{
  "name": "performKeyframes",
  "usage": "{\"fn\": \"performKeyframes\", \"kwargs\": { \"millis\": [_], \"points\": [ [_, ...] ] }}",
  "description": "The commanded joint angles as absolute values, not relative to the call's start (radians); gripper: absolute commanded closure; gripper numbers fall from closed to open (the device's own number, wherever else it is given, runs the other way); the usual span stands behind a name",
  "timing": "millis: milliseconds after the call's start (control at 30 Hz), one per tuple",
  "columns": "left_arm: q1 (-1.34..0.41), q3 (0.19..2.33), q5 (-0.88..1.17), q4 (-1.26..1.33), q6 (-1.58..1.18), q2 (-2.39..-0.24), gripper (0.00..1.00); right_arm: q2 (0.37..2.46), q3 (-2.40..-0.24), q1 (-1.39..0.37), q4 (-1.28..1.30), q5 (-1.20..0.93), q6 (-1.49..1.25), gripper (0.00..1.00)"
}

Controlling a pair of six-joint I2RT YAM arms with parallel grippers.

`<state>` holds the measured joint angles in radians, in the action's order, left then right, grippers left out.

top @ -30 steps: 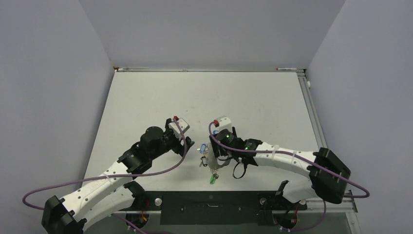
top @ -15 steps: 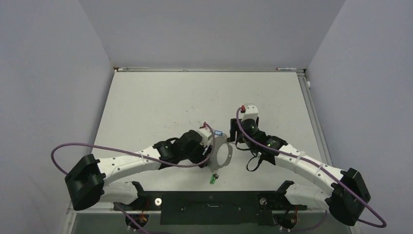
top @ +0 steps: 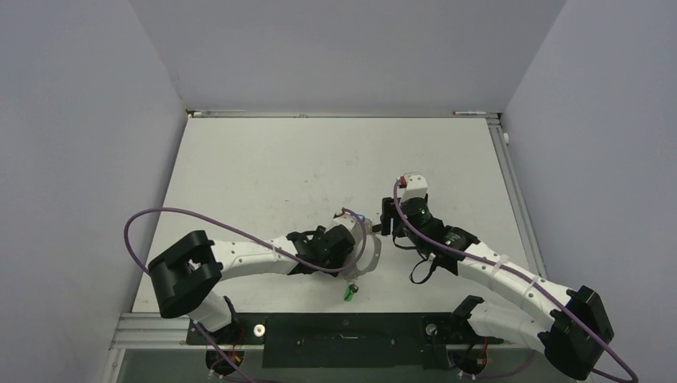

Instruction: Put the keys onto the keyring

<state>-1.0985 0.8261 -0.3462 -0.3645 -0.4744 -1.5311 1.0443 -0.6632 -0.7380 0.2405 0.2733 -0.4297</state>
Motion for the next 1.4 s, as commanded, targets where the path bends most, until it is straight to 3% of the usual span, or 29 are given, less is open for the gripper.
{"fn": "performKeyframes", "kwargs": {
  "millis": [0,300,600,967,1367],
  "points": [
    [-1.109,0.865,-0.461,-0.365,-0.573,-1.591,0.53,1.005,-0.64,-0.724,0.217,0.246,-0.408,0.39],
    [-1.148,0.911,-0.631,-0.483,-0.562,-1.682,0.5,0.998,-0.64,-0.712,0.218,0.207,-0.4,0.4],
    [-1.055,0.916,-0.704,-0.628,-0.586,-1.54,0.5,0.989,-0.638,-0.709,0.219,0.2,-0.399,0.4],
    [-1.08,0.77,-0.325,-0.295,-0.273,-1.36,0.36,1.006,-0.637,-0.701,0.206,0.182,-0.399,0.4],
    [-1.082,0.842,-0.317,-0.255,-0.208,-1.592,0.47,1.006,-0.641,-0.695,0.211,0.17,-0.397,0.4]
  ]
}}
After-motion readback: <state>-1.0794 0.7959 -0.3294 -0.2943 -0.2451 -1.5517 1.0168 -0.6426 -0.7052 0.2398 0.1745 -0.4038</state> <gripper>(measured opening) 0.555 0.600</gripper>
